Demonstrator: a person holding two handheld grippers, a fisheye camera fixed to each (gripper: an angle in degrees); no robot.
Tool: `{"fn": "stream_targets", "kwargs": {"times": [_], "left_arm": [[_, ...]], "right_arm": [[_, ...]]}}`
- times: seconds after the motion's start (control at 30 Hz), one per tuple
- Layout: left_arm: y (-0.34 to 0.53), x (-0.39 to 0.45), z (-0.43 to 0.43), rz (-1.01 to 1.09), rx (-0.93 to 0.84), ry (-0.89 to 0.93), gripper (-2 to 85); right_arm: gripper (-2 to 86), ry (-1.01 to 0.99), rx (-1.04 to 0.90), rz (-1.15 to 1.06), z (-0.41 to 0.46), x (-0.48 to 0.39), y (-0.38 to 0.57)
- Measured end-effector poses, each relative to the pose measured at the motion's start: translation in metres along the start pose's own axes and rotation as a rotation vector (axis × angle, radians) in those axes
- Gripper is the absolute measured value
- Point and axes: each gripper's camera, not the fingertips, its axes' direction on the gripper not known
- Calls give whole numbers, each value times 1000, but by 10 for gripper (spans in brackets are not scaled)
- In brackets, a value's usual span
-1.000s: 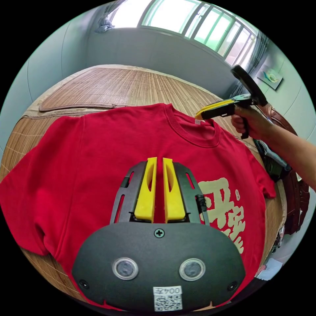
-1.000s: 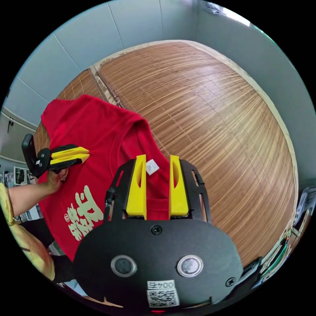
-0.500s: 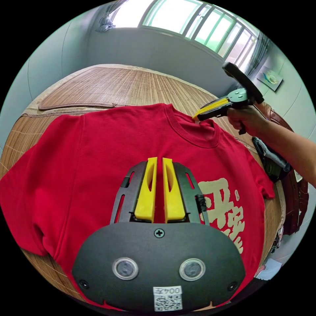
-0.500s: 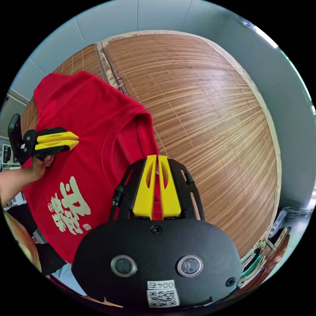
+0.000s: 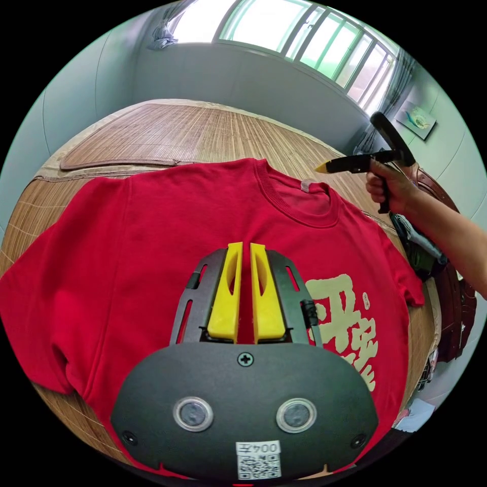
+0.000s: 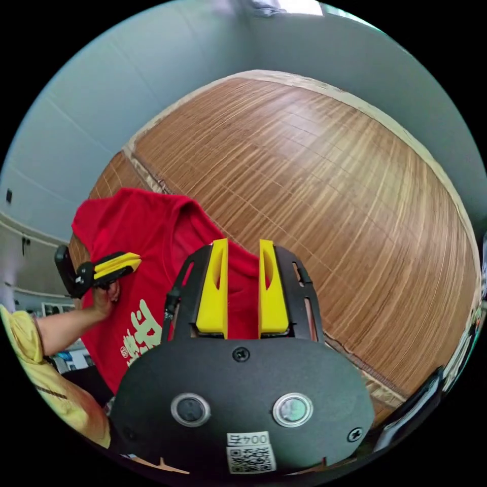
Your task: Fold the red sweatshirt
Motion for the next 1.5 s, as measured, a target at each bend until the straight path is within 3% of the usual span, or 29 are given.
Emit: {"fn": "stream_targets", "kwargs": {"times": [0.47, 0.67, 0.83, 0.93, 1.3, 1.4, 1.5], "left_arm": [[-5, 6, 3, -2, 0, 3, 28], [-6, 9, 5, -4, 0, 4, 27], [-7, 11, 6, -6, -1, 8, 28], [-7, 13, 6, -6, -1, 7, 29], [-10, 19, 8, -6, -2, 7, 29], [-11, 20, 8, -7, -2, 7, 29], [-12, 22, 9, -7, -2, 6, 29]], "right_arm": [[120, 152, -99, -134, 36, -52, -18], [124, 322, -65, -192, 49, -79, -11], [125, 251, 10, -119, 4, -32, -14], [136, 144, -38, -49, -5, 19, -5], [90, 187, -201, -142, 33, 32, -26], [46, 293, -181, -90, 33, 40, -34], [52, 187, -160, 12, 34, 62, -38]]}}
